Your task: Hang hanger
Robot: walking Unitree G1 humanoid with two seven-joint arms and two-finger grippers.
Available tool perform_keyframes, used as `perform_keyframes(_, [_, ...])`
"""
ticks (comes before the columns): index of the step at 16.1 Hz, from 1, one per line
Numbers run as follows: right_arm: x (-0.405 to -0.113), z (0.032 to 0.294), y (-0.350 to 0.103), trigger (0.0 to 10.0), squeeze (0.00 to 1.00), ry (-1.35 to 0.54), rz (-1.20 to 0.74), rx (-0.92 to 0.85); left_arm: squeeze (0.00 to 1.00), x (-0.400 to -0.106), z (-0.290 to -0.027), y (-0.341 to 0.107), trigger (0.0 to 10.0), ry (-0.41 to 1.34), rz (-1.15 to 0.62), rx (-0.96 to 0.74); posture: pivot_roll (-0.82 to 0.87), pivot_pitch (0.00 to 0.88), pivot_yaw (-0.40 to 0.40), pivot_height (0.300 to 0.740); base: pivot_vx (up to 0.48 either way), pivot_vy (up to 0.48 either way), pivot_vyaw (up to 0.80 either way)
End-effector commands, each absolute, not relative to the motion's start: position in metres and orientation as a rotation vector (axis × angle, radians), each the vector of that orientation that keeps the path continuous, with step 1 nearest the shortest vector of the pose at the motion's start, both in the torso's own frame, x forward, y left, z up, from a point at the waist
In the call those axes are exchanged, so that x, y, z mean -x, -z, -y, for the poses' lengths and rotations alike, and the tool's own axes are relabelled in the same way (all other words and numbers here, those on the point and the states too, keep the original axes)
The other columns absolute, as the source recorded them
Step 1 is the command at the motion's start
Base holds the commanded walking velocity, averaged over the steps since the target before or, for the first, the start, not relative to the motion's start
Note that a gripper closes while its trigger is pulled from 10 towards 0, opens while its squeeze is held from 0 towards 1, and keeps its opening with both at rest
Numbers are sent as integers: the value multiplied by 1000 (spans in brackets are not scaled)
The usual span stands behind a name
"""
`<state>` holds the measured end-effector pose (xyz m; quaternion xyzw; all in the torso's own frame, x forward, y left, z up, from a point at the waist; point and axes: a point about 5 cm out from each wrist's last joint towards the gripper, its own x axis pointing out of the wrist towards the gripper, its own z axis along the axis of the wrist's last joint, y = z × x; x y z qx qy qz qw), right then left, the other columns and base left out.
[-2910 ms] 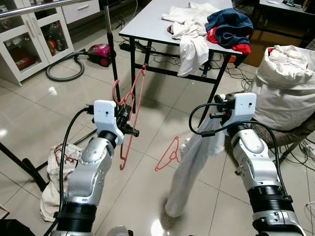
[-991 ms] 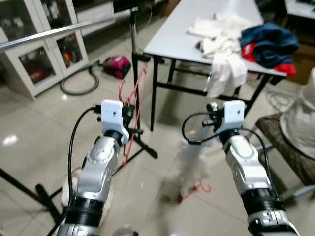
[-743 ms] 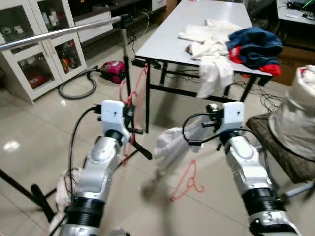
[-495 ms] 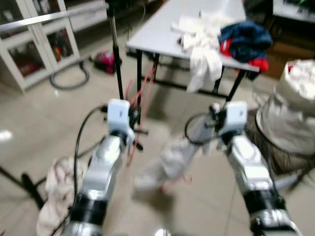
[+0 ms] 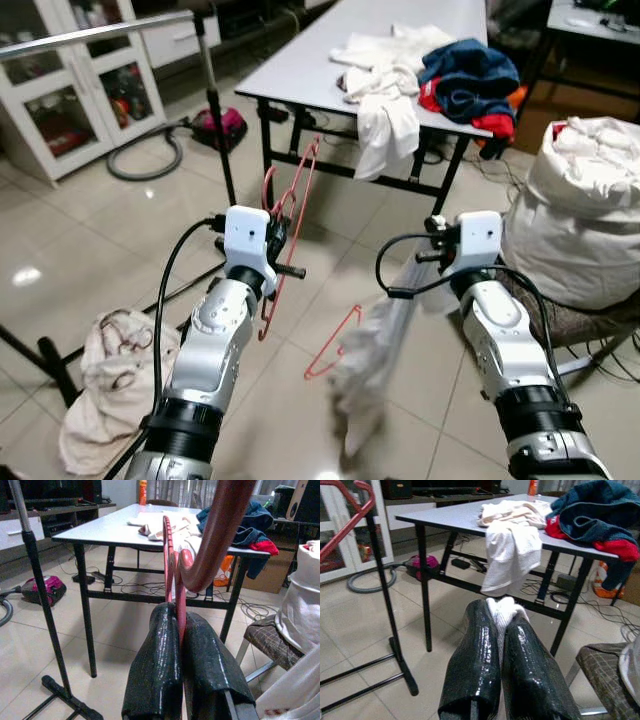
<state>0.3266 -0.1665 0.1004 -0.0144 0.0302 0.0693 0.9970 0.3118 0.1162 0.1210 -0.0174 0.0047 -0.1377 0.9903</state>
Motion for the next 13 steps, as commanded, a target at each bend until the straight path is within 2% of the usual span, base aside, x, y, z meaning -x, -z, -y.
perform_keyframes(1, [-329, 165, -106, 10000, 0, -143, -43, 9, 0, -314, -120, -126, 10000, 265, 12, 34, 13, 0, -3, 740, 0, 0, -744])
perform_keyframes(3, [-330, 166, -108, 10000, 0, -135, -26, 14, 0, -314, -120, -126, 10000, 262, 11, 30, 13, 0, -3, 740, 0, 0, -762])
perform_keyframes(5, [-330, 166, -109, 10000, 0, -141, -20, 52, 0, -313, -122, -126, 10000, 255, 15, 42, 14, 0, -6, 740, 137, 0, 0])
perform_keyframes(7, [-331, 165, -110, 10000, 0, -144, -19, 48, 0, -314, -124, -127, 10000, 230, 12, 44, 17, 0, -10, 740, 437, 0, 0])
perform_keyframes(11, [-332, 166, -111, 10000, 0, -146, -16, 46, 0, -314, -123, -128, 10000, 242, 26, 9, 17, 0, -10, 740, 397, 269, 0])
perform_keyframes(13, [-332, 166, -111, 10000, 0, -149, -17, 44, 0, -313, -121, -128, 10000, 247, 26, 11, 16, 0, -15, 740, 416, 0, 0])
